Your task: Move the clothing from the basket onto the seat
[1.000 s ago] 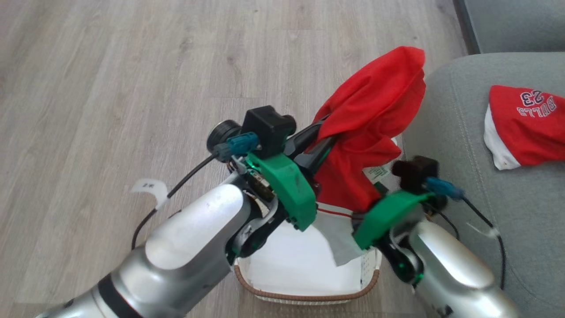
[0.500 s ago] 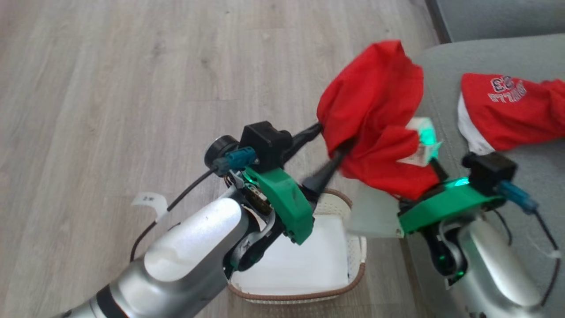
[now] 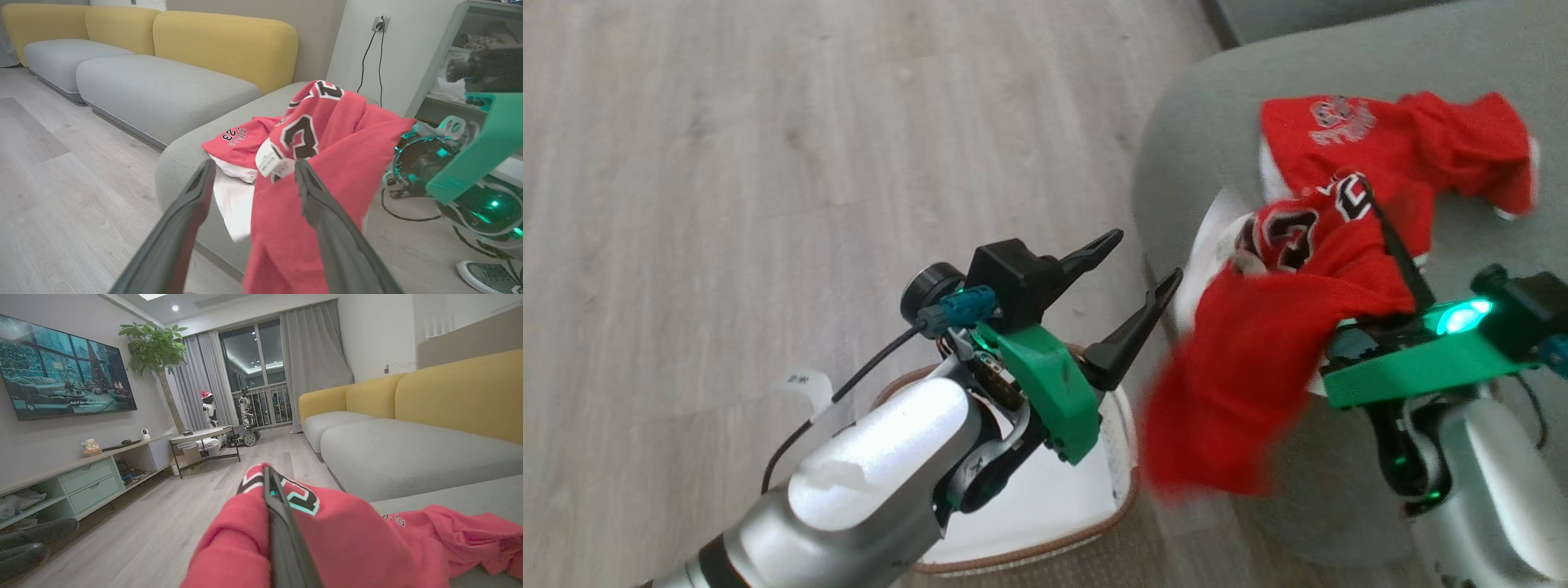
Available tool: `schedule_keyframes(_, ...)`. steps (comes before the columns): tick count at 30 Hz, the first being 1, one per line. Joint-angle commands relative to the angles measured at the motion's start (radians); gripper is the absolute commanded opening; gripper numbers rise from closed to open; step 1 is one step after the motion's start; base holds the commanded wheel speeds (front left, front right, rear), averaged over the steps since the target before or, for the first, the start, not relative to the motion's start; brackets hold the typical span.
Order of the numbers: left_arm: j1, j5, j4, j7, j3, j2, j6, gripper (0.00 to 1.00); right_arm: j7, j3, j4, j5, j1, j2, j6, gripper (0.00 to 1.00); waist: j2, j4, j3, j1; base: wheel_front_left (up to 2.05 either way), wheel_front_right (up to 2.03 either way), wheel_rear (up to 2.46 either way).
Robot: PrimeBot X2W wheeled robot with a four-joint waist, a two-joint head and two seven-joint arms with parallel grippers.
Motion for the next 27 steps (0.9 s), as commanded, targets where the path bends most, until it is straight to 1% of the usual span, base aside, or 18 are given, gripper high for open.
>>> schedule_keyframes(1,-0.038,0.010,-0.030,-0.013,0.034,0.017,0.002,1.00,-0.010,0.009,-0.054,-0.013,-0.007,-0.023,0.000,0.00,0.0000,-0.056,-0.001,0.0000,0.00,0.00,0.00)
schedule_keyframes(10,-0.050,0.015,-0.032,-0.019,0.038,0.025,0.007,1.00,-0.010,-0.029,-0.149,-0.025,0.015,-0.072,0.000,0.00,0.0000,-0.209,0.014,0.0000,0.00,0.00,0.00)
schedule_keyframes(11,-0.050,0.015,-0.032,-0.019,0.038,0.025,0.007,1.00,-0.010,-0.029,-0.149,-0.025,0.015,-0.072,0.000,0.00,0.0000,-0.209,0.014,0.0000,0.00,0.00,0.00)
schedule_keyframes(15,-0.059,0.020,-0.031,-0.020,0.041,0.032,0.010,1.00,-0.010,-0.034,-0.185,-0.031,0.029,-0.078,0.000,0.00,0.0000,-0.274,0.026,0.0000,0.00,0.00,0.00)
schedule_keyframes(19,-0.069,0.026,-0.030,-0.023,0.045,0.039,0.014,1.00,-0.010,-0.032,-0.208,-0.035,0.040,-0.070,0.000,0.00,0.0000,-0.332,0.039,0.0000,0.00,0.00,0.00)
schedule_keyframes(21,-0.076,0.028,-0.029,-0.022,0.043,0.037,0.012,1.00,-0.010,-0.037,-0.219,-0.036,0.046,-0.067,0.000,0.00,0.0000,-0.345,0.049,0.0000,0.00,0.00,0.00)
schedule_keyframes(27,-0.098,0.032,-0.009,-0.025,0.035,0.025,-0.003,1.00,-0.010,-0.061,-0.263,-0.042,0.069,-0.058,0.000,0.00,0.0000,-0.354,0.072,0.0000,0.00,0.00,0.00)
